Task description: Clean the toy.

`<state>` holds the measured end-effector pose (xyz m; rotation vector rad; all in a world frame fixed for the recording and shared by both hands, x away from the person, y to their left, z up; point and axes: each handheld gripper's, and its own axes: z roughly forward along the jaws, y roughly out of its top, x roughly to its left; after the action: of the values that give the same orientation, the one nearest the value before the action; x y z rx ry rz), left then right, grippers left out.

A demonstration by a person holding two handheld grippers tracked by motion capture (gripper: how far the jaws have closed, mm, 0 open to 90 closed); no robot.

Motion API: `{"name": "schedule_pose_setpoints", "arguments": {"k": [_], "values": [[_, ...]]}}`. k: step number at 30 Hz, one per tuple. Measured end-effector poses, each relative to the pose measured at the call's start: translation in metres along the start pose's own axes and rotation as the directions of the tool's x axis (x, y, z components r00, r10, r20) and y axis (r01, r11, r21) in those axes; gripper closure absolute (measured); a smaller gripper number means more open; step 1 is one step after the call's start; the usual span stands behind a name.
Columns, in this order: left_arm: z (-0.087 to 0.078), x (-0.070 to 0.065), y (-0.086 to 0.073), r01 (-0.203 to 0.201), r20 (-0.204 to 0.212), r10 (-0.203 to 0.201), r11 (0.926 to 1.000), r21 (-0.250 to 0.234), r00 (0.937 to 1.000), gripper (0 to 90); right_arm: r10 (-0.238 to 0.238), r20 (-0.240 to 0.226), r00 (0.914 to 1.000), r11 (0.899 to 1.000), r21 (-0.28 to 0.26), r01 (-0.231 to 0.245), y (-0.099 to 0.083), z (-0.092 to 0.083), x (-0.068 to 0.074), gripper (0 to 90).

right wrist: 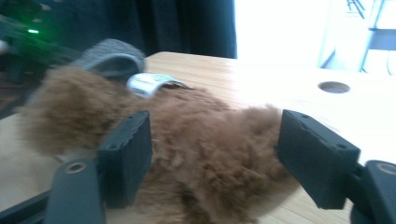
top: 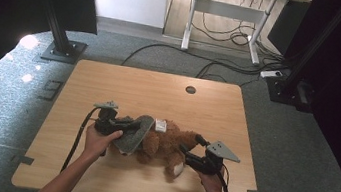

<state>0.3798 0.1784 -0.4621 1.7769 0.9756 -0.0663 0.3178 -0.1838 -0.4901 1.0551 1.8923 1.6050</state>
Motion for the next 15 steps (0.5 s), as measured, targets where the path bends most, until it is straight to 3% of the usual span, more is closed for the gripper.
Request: {"name": "schedule_pose_setpoints", "arguments": {"k": [4,8,9,11,13,15], "values": [[-0.001,0.001,0.0,0.005,0.002,-0.005,1.0,-0.001,1.0,80.5,0.02,0.037,0.9991,1.0,0.02,-0.021,-0.001,0.007,-0.01,20.0],[-0.003,0.003,-0.001,0.014,0.012,-0.014,0.9999,-0.002,0.9998,80.5,0.086,0.011,0.9962,0.994,0.072,-0.087,-0.006,0.015,-0.023,20.1],[-0.004,0.003,-0.001,0.013,0.015,-0.013,0.9999,-0.001,0.9998,80.5,0.107,-0.026,0.9939,0.991,0.078,-0.105,-0.008,0.017,-0.024,22.9],[-0.004,0.002,0.0,0.006,0.024,-0.006,1.0,-0.003,0.9997,80.4,0.085,-0.08,0.9932,0.994,0.073,-0.079,-0.008,0.018,-0.022,39.9],[-0.008,0.0,0.004,0.002,0.024,-0.002,0.9998,-0.018,0.9997,80.2,0.041,-0.091,0.995,0.997,0.07,-0.035,-0.006,0.021,-0.016,51.3],[-0.012,-0.003,0.01,0.008,0.047,-0.006,0.9993,-0.036,0.9989,80.1,0.031,-0.096,0.9949,0.997,0.075,-0.024,-0.004,0.023,-0.014,57.7]]}}
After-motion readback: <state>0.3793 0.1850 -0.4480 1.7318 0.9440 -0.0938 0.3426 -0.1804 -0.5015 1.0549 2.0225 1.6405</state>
